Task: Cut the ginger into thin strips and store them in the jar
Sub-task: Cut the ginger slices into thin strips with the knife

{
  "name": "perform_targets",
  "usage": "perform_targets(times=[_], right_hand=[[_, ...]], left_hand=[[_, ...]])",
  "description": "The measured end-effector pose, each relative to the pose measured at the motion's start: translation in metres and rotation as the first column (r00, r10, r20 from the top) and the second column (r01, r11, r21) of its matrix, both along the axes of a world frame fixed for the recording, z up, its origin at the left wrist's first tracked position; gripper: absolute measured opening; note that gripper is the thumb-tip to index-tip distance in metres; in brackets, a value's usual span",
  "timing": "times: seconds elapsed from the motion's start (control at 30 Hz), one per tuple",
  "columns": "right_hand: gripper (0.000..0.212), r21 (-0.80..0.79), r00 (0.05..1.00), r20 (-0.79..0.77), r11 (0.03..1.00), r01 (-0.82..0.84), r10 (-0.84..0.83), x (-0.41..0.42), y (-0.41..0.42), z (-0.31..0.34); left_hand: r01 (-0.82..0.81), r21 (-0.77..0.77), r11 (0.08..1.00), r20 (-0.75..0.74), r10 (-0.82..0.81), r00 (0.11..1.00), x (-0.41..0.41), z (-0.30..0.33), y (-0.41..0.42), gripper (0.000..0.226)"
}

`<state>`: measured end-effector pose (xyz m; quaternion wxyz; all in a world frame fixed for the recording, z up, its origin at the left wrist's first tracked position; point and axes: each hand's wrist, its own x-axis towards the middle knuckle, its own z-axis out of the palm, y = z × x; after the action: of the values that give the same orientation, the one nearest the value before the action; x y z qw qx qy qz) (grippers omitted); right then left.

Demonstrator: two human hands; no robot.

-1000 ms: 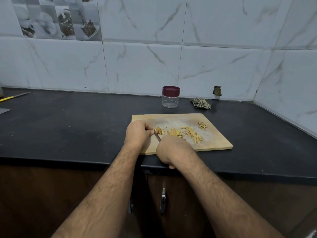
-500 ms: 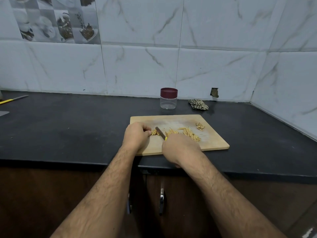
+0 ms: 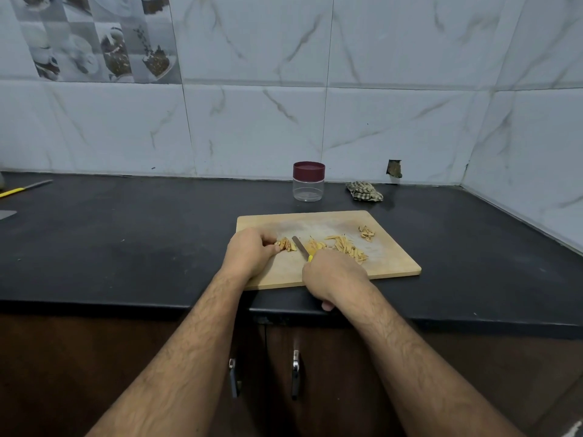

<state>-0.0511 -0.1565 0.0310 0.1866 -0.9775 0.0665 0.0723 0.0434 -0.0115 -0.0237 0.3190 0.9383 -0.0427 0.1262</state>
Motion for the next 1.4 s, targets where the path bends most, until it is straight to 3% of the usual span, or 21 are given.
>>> perform_targets(times=[0.37,0.57,0.73,1.0,1.23,1.4], right_hand=[[0.017,0.058,0.999,-0.025,0.998,0.033,-0.032,0.008,-0.004,-0.01],[0.028,0.079,0.999,-0.023,0.996,0.039,-0.037,0.013,-0.007,-0.019],[0.024,0.084,0.999,-0.011,0.995,0.053,-0.053,0.014,-0.008,-0.021],[0.027,0.059,0.998,0.034,0.997,0.045,-0.047,0.009,-0.008,-0.022],[0.02,0.04,0.999,0.039,0.999,0.032,-0.034,0.008,-0.006,-0.022],[0.038,0.147,1.0,0.015,0.989,0.007,-0.01,0.009,-0.013,-0.023]], left_hand=[[-0.03,0.065,0.997,0.026,0.028,0.999,0.013,0.001,-0.004,0.019],[-0.071,0.102,0.992,0.017,0.07,0.997,0.024,0.004,-0.008,0.01],[-0.061,0.111,0.992,0.008,0.06,0.998,0.031,0.011,-0.006,0.011],[0.003,0.007,1.0,0.009,-0.004,1.0,0.031,0.011,0.0,0.011],[0.012,0.006,1.0,0.044,-0.012,0.999,0.029,0.007,-0.002,0.015],[0.02,-0.07,0.997,0.064,-0.016,0.998,0.025,0.005,-0.003,0.014]])
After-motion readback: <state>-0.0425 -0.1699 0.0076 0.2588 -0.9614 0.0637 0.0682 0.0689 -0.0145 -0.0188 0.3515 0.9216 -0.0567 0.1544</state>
